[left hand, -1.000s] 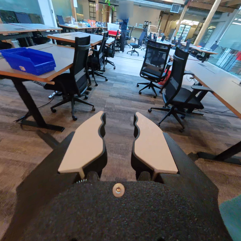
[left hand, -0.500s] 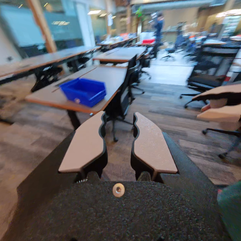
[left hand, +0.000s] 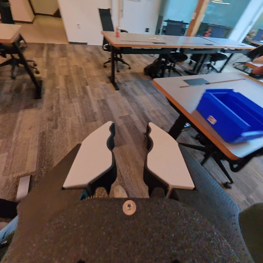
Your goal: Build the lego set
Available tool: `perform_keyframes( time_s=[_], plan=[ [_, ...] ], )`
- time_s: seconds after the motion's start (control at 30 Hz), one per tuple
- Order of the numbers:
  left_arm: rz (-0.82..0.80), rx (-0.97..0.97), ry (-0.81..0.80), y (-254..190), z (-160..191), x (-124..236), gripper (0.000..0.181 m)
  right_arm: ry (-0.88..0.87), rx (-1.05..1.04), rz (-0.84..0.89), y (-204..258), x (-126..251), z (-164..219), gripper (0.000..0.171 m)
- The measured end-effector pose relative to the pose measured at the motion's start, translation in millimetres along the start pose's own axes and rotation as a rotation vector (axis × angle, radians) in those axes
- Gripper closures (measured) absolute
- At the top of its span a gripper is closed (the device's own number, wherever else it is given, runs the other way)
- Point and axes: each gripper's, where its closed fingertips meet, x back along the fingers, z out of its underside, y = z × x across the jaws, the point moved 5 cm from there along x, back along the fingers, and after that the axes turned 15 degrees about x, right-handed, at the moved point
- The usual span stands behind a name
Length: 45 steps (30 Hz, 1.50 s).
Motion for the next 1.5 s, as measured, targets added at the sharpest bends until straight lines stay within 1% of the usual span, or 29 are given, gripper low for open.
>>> perform_keyframes(
  time_s=[0.07, 0.13, 0.2, 0.27, 0.33, 0.4, 0.47, 0.53, 0.6, 0.67, 0.73, 0.83, 0.9, 0.97, 1.07, 1.13, 1.23, 1.3, 1.4, 1.5],
  plan=[
    [-0.037, 0.026, -0.006, 42.5, -1.0, -48.3, 0.141, -0.006, -0.022, -0.004, -21.1, -59.8, 5.6, 0.121],
    [-0.026, 0.062, 0.024, 83.4, -8.2, -104.2, 0.140, 0.022, -0.043, 0.010, -37.0, -117.9, 16.8, 0.121],
    [0.017, 0.100, 0.052, 118.4, -34.2, -162.4, 0.136, 0.077, -0.083, 0.017, -50.0, -174.0, 24.0, 0.123],
    [0.079, 0.108, 0.039, 146.1, -81.3, -216.9, 0.134, 0.090, -0.128, -0.001, -62.7, -229.0, 16.5, 0.123],
    [0.115, 0.071, 0.016, 171.8, -134.8, -264.7, 0.132, 0.091, -0.105, -0.039, -78.0, -284.6, 0.1, 0.122],
    [0.111, 0.040, -0.009, 196.6, -187.4, -301.9, 0.128, 0.078, -0.039, -0.060, -98.6, -338.6, -19.9, 0.122],
    [0.102, 0.044, -0.054, 221.2, -230.1, -328.9, 0.127, 0.065, -0.005, -0.093, -119.3, -393.7, -34.7, 0.122],
    [0.072, 0.051, -0.063, 251.4, -251.5, -352.4, 0.127, 0.054, -0.008, -0.133, -138.5, -450.1, -40.9, 0.122],
    [-0.001, 0.042, -0.047, 289.2, -255.9, -373.7, 0.128, 0.055, -0.018, -0.180, -156.2, -508.2, -39.0, 0.122],
    [-0.094, 0.057, -0.016, 330.9, -253.4, -392.2, 0.128, 0.054, -0.022, -0.228, -173.4, -569.2, -34.5, 0.123],
    [-0.192, 0.103, -0.019, 372.4, -256.0, -407.0, 0.129, 0.046, -0.009, -0.274, -191.1, -635.2, -32.8, 0.123],
    [-0.362, 0.163, -0.040, 435.5, -271.8, -427.4, 0.131, 0.007, 0.031, -0.329, -218.6, -742.8, -45.8, 0.123],
    [-0.467, 0.188, -0.064, 472.6, -299.7, -439.5, 0.131, -0.026, 0.034, -0.386, -235.8, -816.7, -70.2, 0.123],
    [-0.525, 0.190, -0.127, 503.0, -336.8, -450.7, 0.131, -0.075, 0.071, -0.451, -250.7, -887.0, -102.8, 0.123],
    [-0.613, 0.164, -0.163, 547.3, -375.3, -465.0, 0.131, -0.145, 0.177, -0.513, -271.7, -976.6, -156.3, 0.123],
    [-0.661, 0.184, -0.188, 576.6, -389.1, -473.9, 0.131, -0.176, 0.228, -0.530, -284.0, -1026.0, -184.2, 0.123],
    [-0.715, 0.211, -0.212, 622.1, -401.0, -489.0, 0.132, -0.176, 0.239, -0.523, -294.9, -1090.3, -204.3, 0.123],
    [-0.732, 0.212, -0.218, 657.1, -407.2, -500.6, 0.133, -0.154, 0.204, -0.508, -293.6, -1126.2, -206.8, 0.123],
    [-0.711, 0.220, -0.208, 720.6, -419.8, -522.2, 0.133, -0.097, 0.147, -0.478, -278.8, -1169.6, -201.8, 0.123],
    [-0.682, 0.237, -0.218, 791.6, -445.9, -542.7, 0.133, -0.009, 0.119, -0.459, -253.8, -1205.8, -197.1, 0.123]
  ],
)
